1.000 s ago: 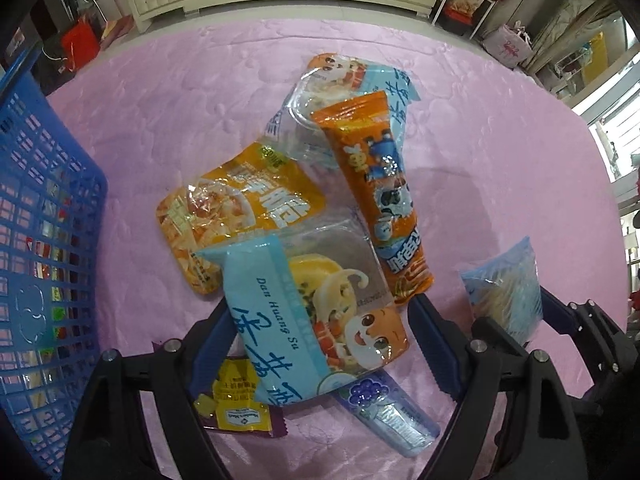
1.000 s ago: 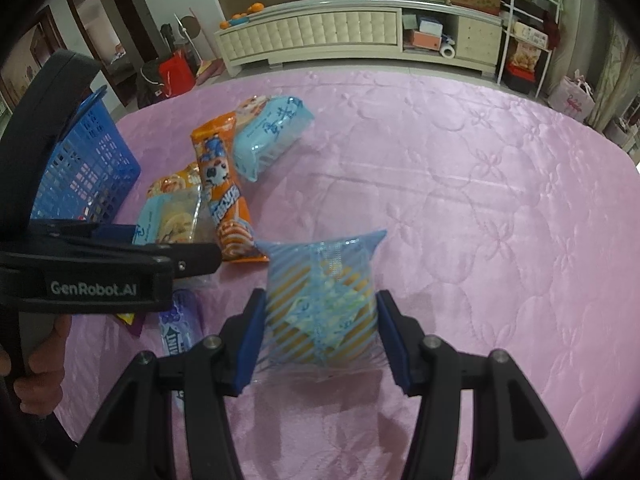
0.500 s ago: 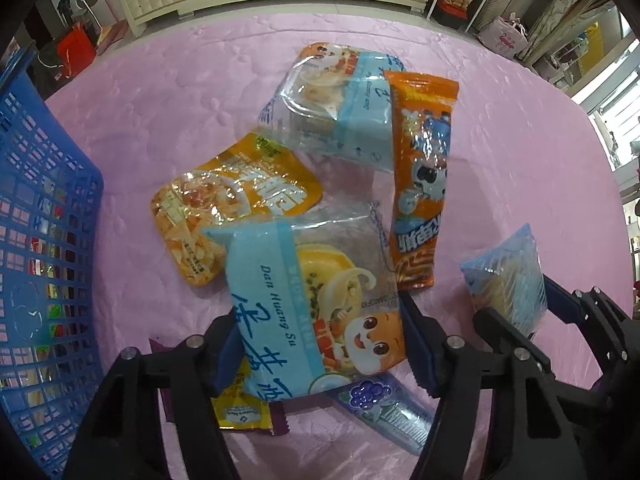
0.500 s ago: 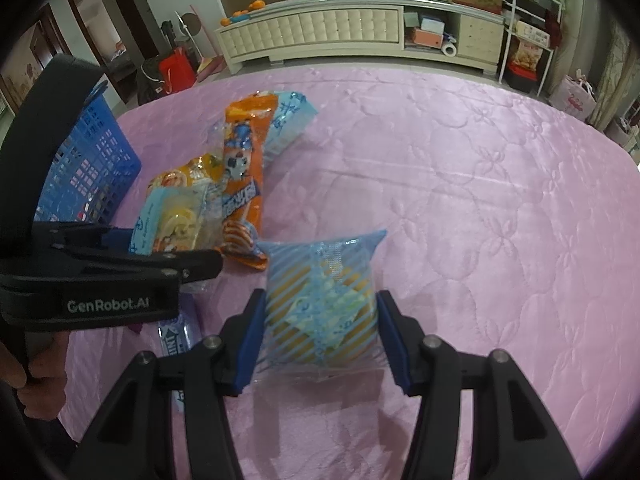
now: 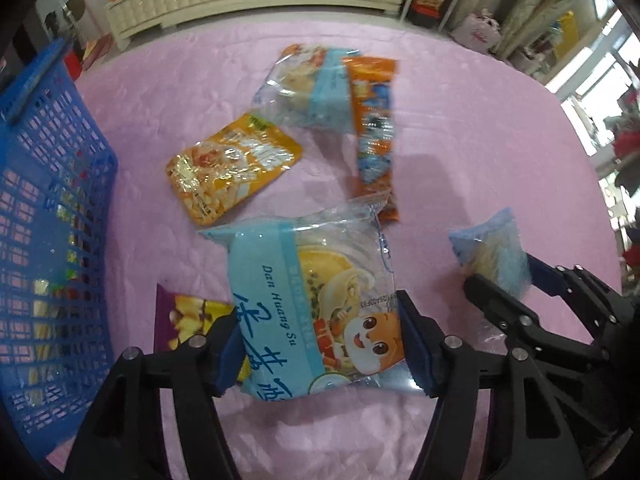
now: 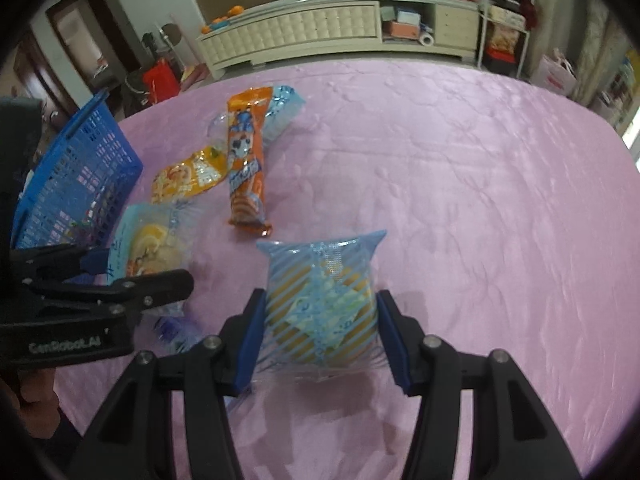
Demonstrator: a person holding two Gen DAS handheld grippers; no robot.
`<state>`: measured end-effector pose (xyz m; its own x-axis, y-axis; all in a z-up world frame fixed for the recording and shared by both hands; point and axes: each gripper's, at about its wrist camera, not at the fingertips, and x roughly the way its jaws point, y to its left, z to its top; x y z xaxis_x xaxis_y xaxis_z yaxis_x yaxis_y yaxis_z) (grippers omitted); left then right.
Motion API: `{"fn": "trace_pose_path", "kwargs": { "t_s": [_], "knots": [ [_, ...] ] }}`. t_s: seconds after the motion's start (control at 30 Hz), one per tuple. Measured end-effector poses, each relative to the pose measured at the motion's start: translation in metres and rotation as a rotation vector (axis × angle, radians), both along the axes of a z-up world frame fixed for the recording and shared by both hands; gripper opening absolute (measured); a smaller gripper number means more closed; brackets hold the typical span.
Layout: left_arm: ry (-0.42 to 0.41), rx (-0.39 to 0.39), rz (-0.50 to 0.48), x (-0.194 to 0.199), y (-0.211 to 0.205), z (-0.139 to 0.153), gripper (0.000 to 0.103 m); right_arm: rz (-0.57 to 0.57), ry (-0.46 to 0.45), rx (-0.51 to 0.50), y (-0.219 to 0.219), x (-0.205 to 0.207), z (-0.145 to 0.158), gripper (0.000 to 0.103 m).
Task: Organize snacks
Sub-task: 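Carry both held packs over the blue basket with both tools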
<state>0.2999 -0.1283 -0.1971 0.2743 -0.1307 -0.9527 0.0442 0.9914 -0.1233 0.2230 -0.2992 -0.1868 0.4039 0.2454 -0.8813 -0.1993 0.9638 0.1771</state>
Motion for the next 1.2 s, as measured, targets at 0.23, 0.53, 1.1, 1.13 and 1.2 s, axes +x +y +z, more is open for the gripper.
{"fn": "trace_pose_path", "kwargs": {
  "t_s": [0.23, 0.53, 1.1, 1.13, 1.2],
  "knots": [
    [-0.066, -0.044, -0.028, -0.031, 0.003, 0.036, 0.064, -0.018, -0.047, -0.016, 0.001, -0.032, 0.043, 0.059],
    [-0.183, -0.048, -0.073, -0.067, 0.017, 0.084, 0.064, -0.031, -0.124, -0.023, 0.012, -0.056, 0.101, 0.059],
    [-0.354, -0.006, 0.008, -0.123, 0.099, 0.16, 0.064, 0.079, -0.226, 0.014, 0.098, -0.08, 0.157, 0.059],
    [-0.357, -0.002, 0.015, -0.125, 0.105, 0.161, 0.064, 0.089, -0.228, 0.014, 0.104, -0.079, 0.158, 0.059],
    [-0.361, 0.006, 0.031, -0.128, 0.118, 0.164, 0.064, 0.111, -0.231, 0.015, 0.117, -0.077, 0.16, 0.059]
  ]
}}
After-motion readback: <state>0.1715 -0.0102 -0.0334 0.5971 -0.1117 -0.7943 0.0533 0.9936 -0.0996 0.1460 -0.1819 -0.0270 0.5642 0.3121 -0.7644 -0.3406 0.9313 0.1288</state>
